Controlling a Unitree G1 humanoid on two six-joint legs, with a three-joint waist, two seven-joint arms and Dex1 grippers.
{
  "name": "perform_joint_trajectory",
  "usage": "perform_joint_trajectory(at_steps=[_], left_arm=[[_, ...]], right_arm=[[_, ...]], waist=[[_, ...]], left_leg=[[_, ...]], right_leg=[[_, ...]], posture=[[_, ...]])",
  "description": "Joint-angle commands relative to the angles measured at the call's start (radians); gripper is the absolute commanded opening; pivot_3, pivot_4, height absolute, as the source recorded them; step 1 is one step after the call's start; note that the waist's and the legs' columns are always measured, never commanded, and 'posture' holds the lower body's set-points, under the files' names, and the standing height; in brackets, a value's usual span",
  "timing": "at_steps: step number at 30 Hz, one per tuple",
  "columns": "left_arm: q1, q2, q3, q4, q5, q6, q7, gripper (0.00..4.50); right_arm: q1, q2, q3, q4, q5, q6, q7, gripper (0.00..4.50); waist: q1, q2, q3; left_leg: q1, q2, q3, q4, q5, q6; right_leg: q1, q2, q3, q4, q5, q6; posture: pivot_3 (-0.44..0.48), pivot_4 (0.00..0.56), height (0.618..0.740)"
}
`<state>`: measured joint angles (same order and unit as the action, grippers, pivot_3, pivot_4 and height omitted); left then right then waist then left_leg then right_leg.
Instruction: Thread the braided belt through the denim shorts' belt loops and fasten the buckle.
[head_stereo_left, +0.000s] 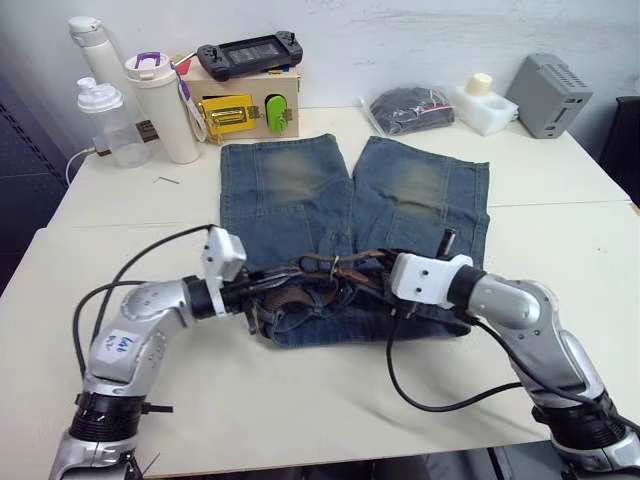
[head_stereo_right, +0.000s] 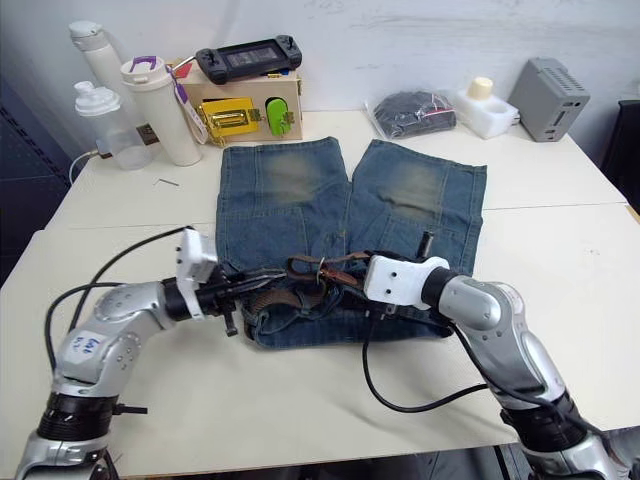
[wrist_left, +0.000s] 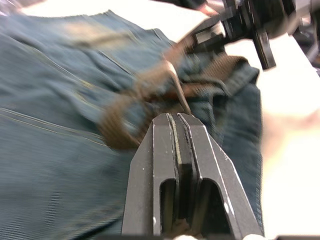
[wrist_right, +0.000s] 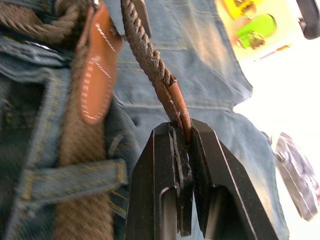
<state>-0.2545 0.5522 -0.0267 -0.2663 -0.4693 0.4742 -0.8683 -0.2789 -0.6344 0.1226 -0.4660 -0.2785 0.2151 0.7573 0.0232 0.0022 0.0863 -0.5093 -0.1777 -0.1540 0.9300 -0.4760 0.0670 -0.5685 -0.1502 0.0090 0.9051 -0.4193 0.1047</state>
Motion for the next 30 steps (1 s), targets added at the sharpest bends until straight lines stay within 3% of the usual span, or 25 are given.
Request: perform_joint_trajectory(at_steps=[1, 4, 8, 11, 18, 30], left_arm=[[0.052, 0.047, -0.062, 0.004, 0.080, -0.064, -0.043, 0.05], [0.081, 0.086, -0.103, 0.096, 0.189, -0.147, -0.033, 0.05], [0.078, 0.082, -0.095, 0.117, 0.183, -0.172, -0.034, 0.05], [0.078, 0.077, -0.106, 0.120, 0.187, -0.183, -0.034, 0.05], [0.098, 0.075, -0.129, 0.116, 0.206, -0.201, -0.025, 0.05], [0.114, 0.093, -0.115, 0.118, 0.212, -0.217, -0.007, 0.05]], right_arm=[[0.064, -0.043, -0.107, -0.076, 0.053, -0.026, -0.001, 0.00], [0.209, -0.115, -0.246, -0.084, 0.115, -0.107, 0.034, 0.00], [0.387, -0.196, -0.398, -0.016, 0.141, -0.241, 0.054, 0.00], [0.445, -0.221, -0.474, 0.062, 0.141, -0.293, 0.034, 0.00], [0.441, -0.277, -0.490, 0.220, 0.012, -0.337, -0.090, 0.00], [0.438, -0.299, -0.447, 0.199, -0.041, -0.359, -0.122, 0.00]], waist=[[0.000, 0.000, 0.000], [0.008, 0.001, 0.000], [0.020, 0.001, 0.000], [0.027, 0.001, 0.000], [0.039, 0.002, 0.000], [0.060, 0.002, 0.000]], left_leg=[[0.000, 0.000, 0.000, 0.000, 0.000, 0.000], [0.000, 0.000, 0.000, -0.001, 0.000, 0.000], [0.000, 0.000, 0.002, -0.001, 0.001, 0.001], [0.000, 0.001, 0.005, -0.001, 0.001, 0.000], [0.001, 0.001, 0.006, -0.001, 0.002, 0.001], [0.000, 0.000, 0.011, -0.001, 0.002, 0.003]], right_leg=[[0.000, 0.000, 0.000, 0.000, 0.000, 0.000], [0.000, 0.000, 0.000, 0.000, 0.000, 0.000], [0.002, 0.000, 0.001, -0.003, -0.001, -0.001], [0.001, 0.000, 0.002, -0.004, -0.001, -0.001], [0.001, 0.000, 0.003, -0.004, -0.001, -0.001], [0.000, 0.002, 0.014, -0.003, -0.002, -0.001]], posture=[[0.000, 0.150, 0.646], [0.000, 0.150, 0.646], [0.000, 0.150, 0.646], [0.000, 0.150, 0.646], [0.000, 0.150, 0.646], [0.000, 0.150, 0.646]])
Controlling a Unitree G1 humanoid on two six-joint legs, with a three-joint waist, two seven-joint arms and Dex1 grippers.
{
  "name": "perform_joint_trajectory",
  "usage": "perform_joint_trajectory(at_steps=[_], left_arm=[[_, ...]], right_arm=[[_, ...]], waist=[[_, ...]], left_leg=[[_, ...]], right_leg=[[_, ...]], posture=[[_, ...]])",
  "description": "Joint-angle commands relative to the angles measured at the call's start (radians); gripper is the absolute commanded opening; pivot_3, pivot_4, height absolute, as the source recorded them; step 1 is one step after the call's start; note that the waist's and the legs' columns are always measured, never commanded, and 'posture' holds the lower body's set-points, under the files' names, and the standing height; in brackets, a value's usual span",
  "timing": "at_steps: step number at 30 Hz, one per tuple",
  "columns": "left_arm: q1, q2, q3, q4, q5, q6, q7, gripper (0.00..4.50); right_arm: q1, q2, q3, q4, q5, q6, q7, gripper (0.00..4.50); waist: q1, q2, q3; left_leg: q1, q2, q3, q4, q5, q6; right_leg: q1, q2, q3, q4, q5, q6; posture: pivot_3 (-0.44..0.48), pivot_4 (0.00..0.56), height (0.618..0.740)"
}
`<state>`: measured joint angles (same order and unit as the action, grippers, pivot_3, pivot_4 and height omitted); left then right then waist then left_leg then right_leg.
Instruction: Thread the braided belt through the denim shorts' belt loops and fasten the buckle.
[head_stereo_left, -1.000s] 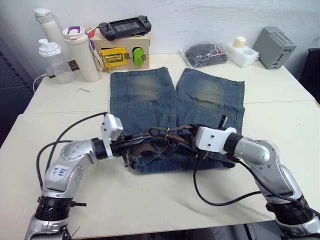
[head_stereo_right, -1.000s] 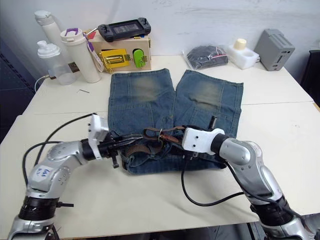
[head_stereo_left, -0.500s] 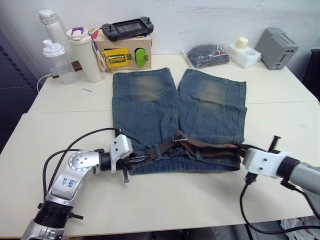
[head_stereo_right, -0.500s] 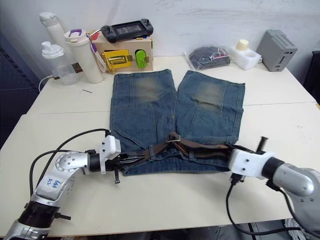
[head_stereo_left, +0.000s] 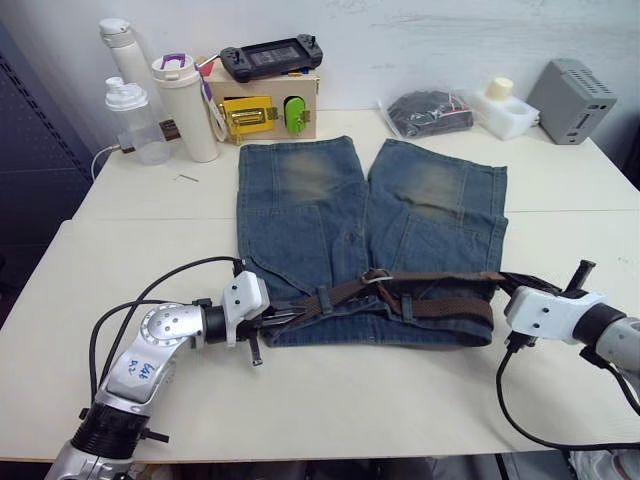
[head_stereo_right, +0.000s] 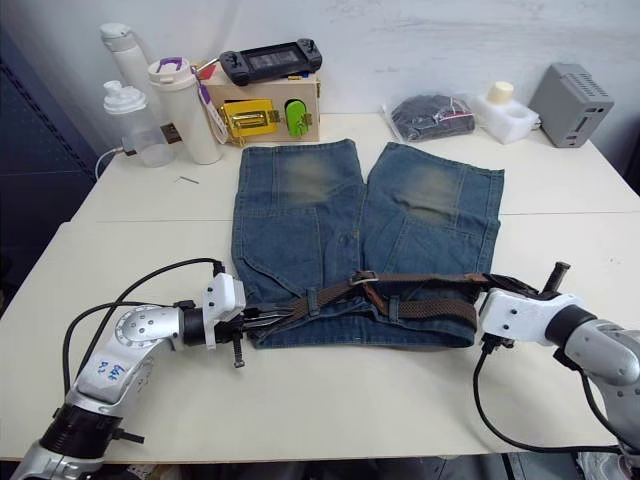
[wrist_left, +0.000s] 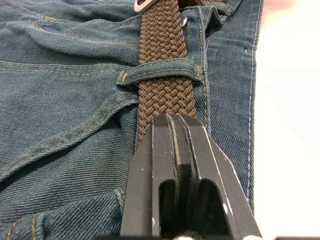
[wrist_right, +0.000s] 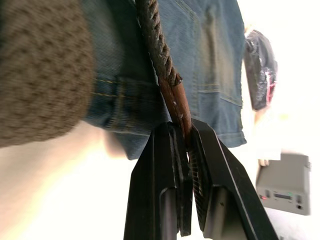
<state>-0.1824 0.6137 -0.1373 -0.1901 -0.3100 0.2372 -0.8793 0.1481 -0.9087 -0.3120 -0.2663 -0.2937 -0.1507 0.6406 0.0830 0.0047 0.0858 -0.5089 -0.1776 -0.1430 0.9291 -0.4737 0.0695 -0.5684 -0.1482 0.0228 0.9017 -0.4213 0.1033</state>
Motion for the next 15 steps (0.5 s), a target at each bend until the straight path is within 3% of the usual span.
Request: perform_joint_trajectory(at_steps=[1, 6, 10, 15], left_arm=[[0.043, 0.031, -0.002, 0.041, 0.052, 0.019, 0.005, 0.05], [0.056, 0.043, 0.024, 0.058, 0.049, 0.011, 0.014, 0.05], [0.071, 0.067, 0.049, 0.087, 0.058, -0.013, 0.014, 0.05], [0.084, 0.061, 0.046, 0.062, 0.047, -0.007, 0.019, 0.05]], right_arm=[[0.014, -0.023, -0.002, -0.019, -0.020, -0.005, 0.003, 0.00], [0.088, -0.012, 0.089, -0.113, -0.019, -0.074, 0.040, 0.00], [0.203, -0.030, 0.084, 0.005, -0.117, -0.135, -0.015, 0.00], [0.183, 0.008, 0.090, 0.052, -0.122, -0.087, -0.077, 0.00]], waist=[[0.000, 0.000, 0.000], [-0.004, 0.000, 0.000], [-0.004, 0.000, 0.000], [-0.001, -0.002, -0.004]], left_leg=[[0.000, 0.000, 0.000, 0.000, 0.000, 0.000], [0.000, 0.000, 0.003, -0.001, 0.000, 0.000], [0.000, 0.000, 0.005, -0.001, 0.000, -0.001], [0.001, 0.000, 0.008, -0.001, -0.001, -0.001]], right_leg=[[0.000, 0.000, 0.001, 0.000, 0.000, 0.000], [-0.001, 0.001, 0.005, 0.000, -0.003, 0.001], [-0.001, 0.001, 0.009, 0.000, -0.007, 0.008], [0.000, 0.001, 0.010, 0.001, -0.008, 0.007]], posture=[[0.000, 0.150, 0.646], [0.000, 0.150, 0.646], [0.000, 0.150, 0.646], [0.000, 0.150, 0.646]])
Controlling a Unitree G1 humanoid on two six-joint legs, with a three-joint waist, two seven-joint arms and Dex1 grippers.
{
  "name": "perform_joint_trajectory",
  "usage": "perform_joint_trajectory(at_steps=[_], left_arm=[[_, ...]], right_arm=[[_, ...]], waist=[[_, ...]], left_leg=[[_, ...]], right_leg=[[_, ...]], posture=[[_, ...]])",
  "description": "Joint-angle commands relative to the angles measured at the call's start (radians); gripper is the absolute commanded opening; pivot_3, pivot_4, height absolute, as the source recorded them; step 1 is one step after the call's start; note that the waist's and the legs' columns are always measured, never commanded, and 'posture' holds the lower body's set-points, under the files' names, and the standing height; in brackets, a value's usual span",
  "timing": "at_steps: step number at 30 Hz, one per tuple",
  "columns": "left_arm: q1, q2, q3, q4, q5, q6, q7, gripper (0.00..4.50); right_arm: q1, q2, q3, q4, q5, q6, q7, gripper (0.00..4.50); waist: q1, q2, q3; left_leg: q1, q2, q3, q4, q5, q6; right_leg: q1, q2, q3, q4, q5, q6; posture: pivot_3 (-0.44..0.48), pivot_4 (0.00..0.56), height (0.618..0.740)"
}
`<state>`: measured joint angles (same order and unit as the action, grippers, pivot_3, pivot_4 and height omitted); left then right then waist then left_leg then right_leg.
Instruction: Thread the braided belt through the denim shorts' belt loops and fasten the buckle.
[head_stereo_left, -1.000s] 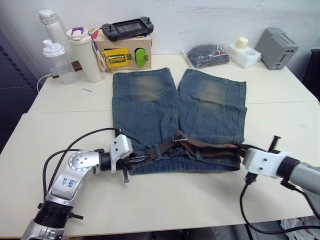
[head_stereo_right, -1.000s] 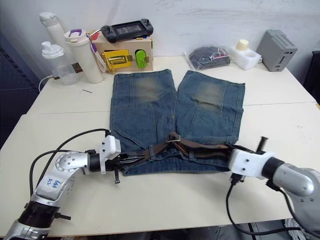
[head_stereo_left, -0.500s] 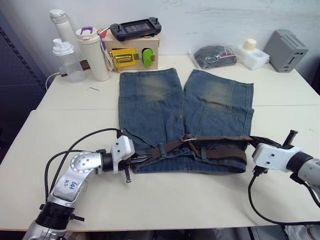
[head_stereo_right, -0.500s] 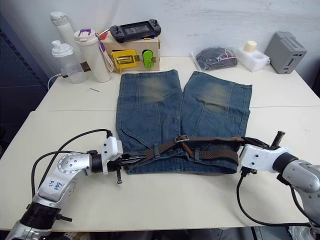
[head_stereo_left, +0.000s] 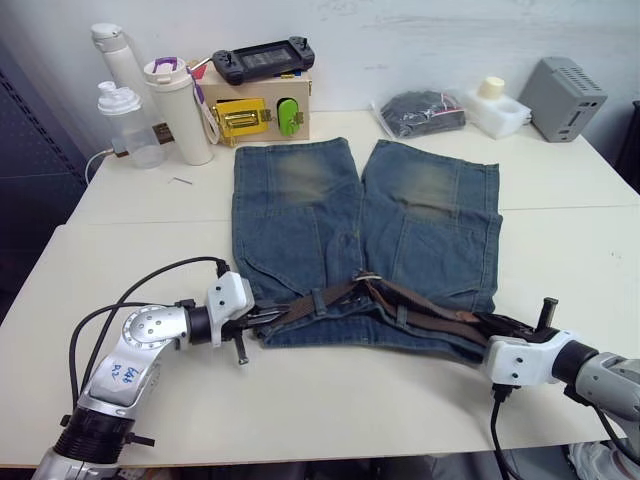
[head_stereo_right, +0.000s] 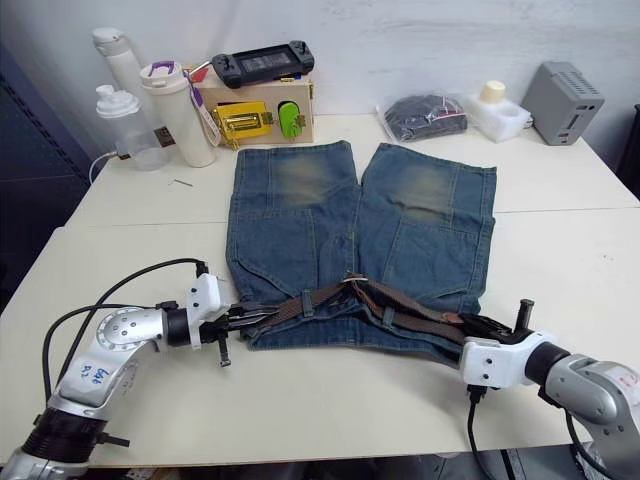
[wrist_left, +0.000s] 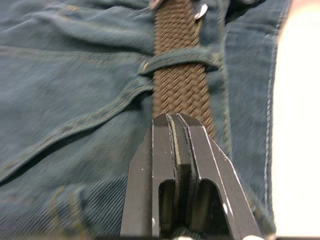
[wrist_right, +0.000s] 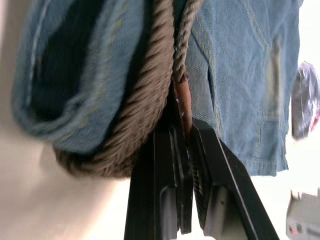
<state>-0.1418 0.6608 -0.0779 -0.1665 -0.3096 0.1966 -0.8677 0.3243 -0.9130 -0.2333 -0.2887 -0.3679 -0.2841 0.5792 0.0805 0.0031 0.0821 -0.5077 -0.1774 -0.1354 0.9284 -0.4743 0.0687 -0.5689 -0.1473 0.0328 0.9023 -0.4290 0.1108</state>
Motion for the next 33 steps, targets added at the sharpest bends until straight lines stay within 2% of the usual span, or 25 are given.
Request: perform_joint_trajectory(at_steps=[1, 6, 9, 14, 16, 18, 19, 23, 24, 26, 30, 33], left_arm=[[0.044, 0.013, -0.015, 0.035, 0.046, 0.035, 0.009, 0.05], [0.051, 0.008, -0.013, 0.028, 0.040, 0.027, 0.012, 0.05], [0.050, -0.001, 0.004, 0.013, 0.026, 0.015, 0.020, 0.05], [0.062, -0.019, 0.077, -0.086, -0.048, 0.044, 0.041, 0.05], [0.086, -0.022, 0.104, -0.137, -0.073, 0.057, 0.049, 0.00], [0.124, -0.024, 0.131, -0.201, -0.099, 0.071, 0.059, 0.00], [0.139, -0.028, 0.150, -0.232, -0.122, 0.089, 0.070, 0.33], [0.174, -0.015, 0.222, -0.322, -0.181, 0.147, 0.100, 1.73], [0.177, -0.012, 0.233, -0.336, -0.192, 0.159, 0.103, 2.42], [0.178, -0.015, 0.244, -0.356, -0.209, 0.181, 0.115, 3.11], [0.173, -0.039, 0.253, -0.376, -0.222, 0.219, 0.162, 3.11], [0.180, -0.048, 0.243, -0.390, -0.215, 0.222, 0.176, 3.11]], right_arm=[[0.002, 0.012, 0.015, 0.079, -0.055, 0.046, -0.024, 0.00], [-0.039, 0.012, -0.004, 0.083, -0.053, 0.031, -0.079, 0.00], [-0.053, 0.010, 0.005, 0.035, 0.021, -0.029, -0.055, 0.00], [-0.073, 0.016, 0.015, 0.020, 0.070, 0.005, -0.012, 0.00], [-0.073, 0.021, 0.004, 0.013, 0.096, 0.041, 0.008, 0.84], [-0.068, 0.020, -0.005, -0.001, 0.144, 0.086, 0.043, 1.45], [-0.067, 0.019, -0.014, -0.012, 0.164, 0.100, 0.054, 2.03], [-0.084, 0.012, -0.079, -0.123, 0.378, 0.136, 0.146, 3.71], [-0.087, 0.008, -0.083, -0.153, 0.417, 0.136, 0.170, 4.33], [-0.076, 0.000, -0.070, -0.208, 0.462, 0.145, 0.212, 4.33], [-0.048, 0.027, 0.002, -0.298, 0.445, 0.164, 0.230, 4.33], [-0.023, 0.056, 0.049, -0.313, 0.346, 0.146, 0.191, 4.33]], waist=[[0.002, -0.001, -0.001], [0.001, -0.002, -0.002], [0.001, -0.002, -0.001], [-0.002, -0.001, 0.001], [-0.003, -0.002, 0.003], [-0.004, -0.002, 0.004], [-0.004, -0.003, 0.005], [0.001, -0.004, 0.007], [0.000, -0.004, 0.007], [-0.001, -0.004, 0.008], [0.000, -0.004, 0.009], [0.001, -0.006, 0.010]], left_leg=[[0.000, 0.000, 0.000, 0.000, 0.000, 0.000], [0.000, 0.000, 0.000, 0.000, 0.000, 0.000], [0.000, 0.000, 0.000, 0.000, 0.000, 0.000], [-0.001, 0.000, 0.001, 0.000, 0.000, 0.000], [-0.002, 0.000, 0.001, 0.000, 0.000, 0.000], [-0.002, 0.000, 0.001, 0.000, 0.000, 0.000], [-0.002, 0.000, 0.001, 0.000, 0.000, 0.000], [-0.002, 0.000, 0.001, 0.000, 0.000, 0.000], [-0.003, 0.000, 0.001, 0.001, 0.000, 0.000], [-0.003, 0.000, 0.002, 0.001, 0.000, -0.001], [-0.003, 0.001, 0.002, 0.000, 0.000, -0.001], [-0.003, 0.001, 0.002, 0.000, 0.000, -0.001]], right_leg=[[0.000, 0.000, 0.000, 0.000, 0.000, 0.000], [0.000, 0.000, 0.001, 0.000, 0.000, 0.000], [0.000, 0.000, 0.001, 0.001, 0.000, 0.000], [-0.002, 0.000, 0.001, 0.001, -0.002, 0.003], [-0.003, 0.000, 0.001, 0.001, -0.002, 0.003], [-0.003, 0.000, 0.001, 0.001, -0.002, 0.003], [-0.003, 0.000, 0.001, 0.001, -0.002, 0.003], [-0.003, 0.000, 0.001, 0.001, -0.002, 0.003], [-0.003, 0.000, 0.001, 0.001, -0.002, 0.003], [-0.003, 0.000, 0.002, -0.001, -0.005, 0.005], [-0.002, 0.000, 0.002, -0.002, -0.006, 0.006], [-0.001, 0.000, 0.001, -0.003, -0.006, 0.006]], posture=[[0.000, 0.150, 0.646], [0.000, 0.150, 0.646], [0.000, 0.150, 0.646], [0.000, 0.150, 0.646], [0.000, 0.150, 0.646], [0.000, 0.150, 0.646], [0.000, 0.150, 0.646], [0.000, 0.150, 0.646], [0.000, 0.150, 0.646], [0.000, 0.150, 0.646], [0.000, 0.150, 0.646], [0.000, 0.150, 0.646]])
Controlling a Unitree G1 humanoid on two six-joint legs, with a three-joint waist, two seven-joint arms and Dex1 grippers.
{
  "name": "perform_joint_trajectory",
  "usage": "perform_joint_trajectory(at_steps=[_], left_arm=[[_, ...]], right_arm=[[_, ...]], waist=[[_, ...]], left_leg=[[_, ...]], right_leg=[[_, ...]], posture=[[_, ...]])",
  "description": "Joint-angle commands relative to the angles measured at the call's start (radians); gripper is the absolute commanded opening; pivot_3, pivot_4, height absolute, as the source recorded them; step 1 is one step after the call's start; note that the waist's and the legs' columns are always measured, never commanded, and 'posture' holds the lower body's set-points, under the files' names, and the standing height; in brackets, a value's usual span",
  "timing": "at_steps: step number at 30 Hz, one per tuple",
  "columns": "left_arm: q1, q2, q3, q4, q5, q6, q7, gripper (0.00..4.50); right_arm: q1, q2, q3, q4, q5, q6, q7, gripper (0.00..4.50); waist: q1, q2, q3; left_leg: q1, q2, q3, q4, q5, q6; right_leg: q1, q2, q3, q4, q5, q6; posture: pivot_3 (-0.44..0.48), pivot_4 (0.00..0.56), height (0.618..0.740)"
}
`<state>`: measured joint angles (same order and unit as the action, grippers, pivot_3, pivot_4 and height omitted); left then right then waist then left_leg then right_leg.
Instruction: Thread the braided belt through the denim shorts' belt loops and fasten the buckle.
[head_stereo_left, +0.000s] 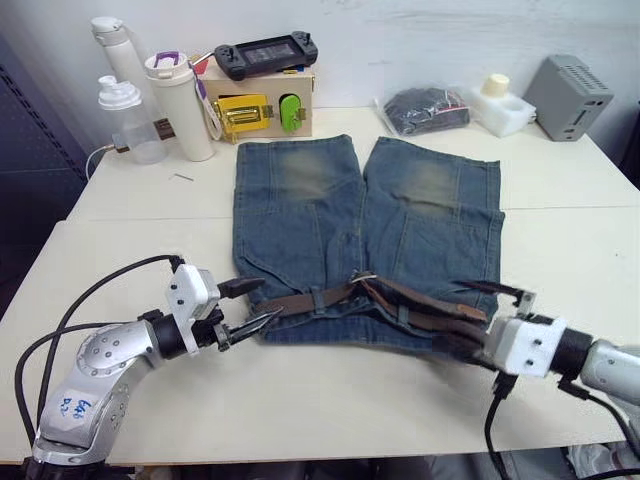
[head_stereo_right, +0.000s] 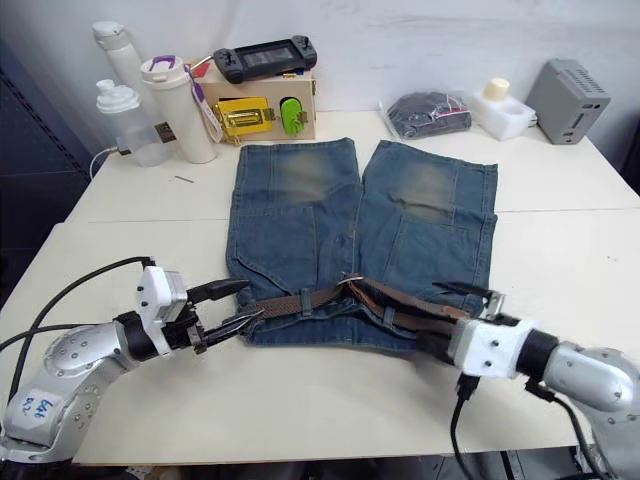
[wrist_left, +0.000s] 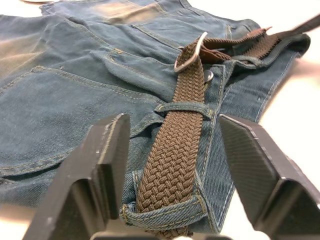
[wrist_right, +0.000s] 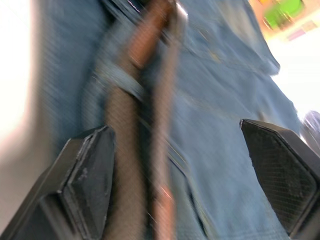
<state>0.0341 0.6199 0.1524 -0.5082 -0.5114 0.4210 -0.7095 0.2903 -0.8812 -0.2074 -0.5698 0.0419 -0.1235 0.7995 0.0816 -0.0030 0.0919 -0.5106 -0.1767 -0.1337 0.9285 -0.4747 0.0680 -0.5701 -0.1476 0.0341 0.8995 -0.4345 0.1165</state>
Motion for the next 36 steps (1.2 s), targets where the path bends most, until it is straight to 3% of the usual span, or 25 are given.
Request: perform_joint_trajectory(at_steps=[1, 8, 17, 23, 36], left_arm=[[0.004, -0.012, 0.010, -0.051, -0.009, -0.004, 0.022, 3.11], [0.001, -0.023, 0.005, -0.056, -0.007, 0.003, 0.041, 3.11], [-0.008, -0.012, 0.005, -0.048, -0.011, 0.015, 0.027, 3.11], [-0.018, -0.014, -0.003, -0.037, -0.006, 0.017, 0.021, 3.11], [-0.028, -0.019, -0.005, -0.043, -0.009, 0.028, 0.032, 3.11]], right_arm=[[0.007, 0.041, 0.047, -0.030, -0.109, -0.013, -0.055, 4.33], [-0.026, 0.124, 0.133, 0.043, -0.311, -0.018, -0.181, 4.33], [0.039, 0.137, 0.135, -0.020, -0.204, -0.064, -0.134, 4.33], [-0.015, 0.153, 0.122, -0.043, -0.167, -0.020, -0.137, 4.33], [-0.079, 0.185, 0.181, 0.060, -0.340, -0.029, -0.223, 4.33]], waist=[[0.000, 0.000, 0.000], [-0.001, -0.001, 0.001], [-0.001, -0.001, 0.001], [-0.003, -0.001, 0.001], [-0.003, -0.001, 0.001]], left_leg=[[0.000, 0.000, 0.000, 0.000, 0.000, 0.000], [0.001, 0.000, 0.001, 0.000, 0.000, 0.000], [0.001, 0.000, 0.001, 0.000, 0.000, -0.001], [0.001, 0.000, 0.001, 0.000, 0.000, -0.001], [0.001, 0.000, 0.001, 0.000, 0.000, -0.001]], right_leg=[[0.000, 0.000, 0.000, 0.000, 0.000, 0.000], [0.000, 0.000, 0.000, 0.001, 0.000, 0.000], [0.000, 0.000, 0.000, 0.002, 0.000, 0.000], [-0.001, 0.000, 0.000, 0.002, 0.000, 0.000], [-0.001, 0.000, 0.000, 0.002, 0.000, 0.000]], posture=[[0.000, 0.150, 0.646], [0.000, 0.150, 0.646], [0.000, 0.150, 0.646], [0.000, 0.150, 0.646], [0.000, 0.150, 0.646]])
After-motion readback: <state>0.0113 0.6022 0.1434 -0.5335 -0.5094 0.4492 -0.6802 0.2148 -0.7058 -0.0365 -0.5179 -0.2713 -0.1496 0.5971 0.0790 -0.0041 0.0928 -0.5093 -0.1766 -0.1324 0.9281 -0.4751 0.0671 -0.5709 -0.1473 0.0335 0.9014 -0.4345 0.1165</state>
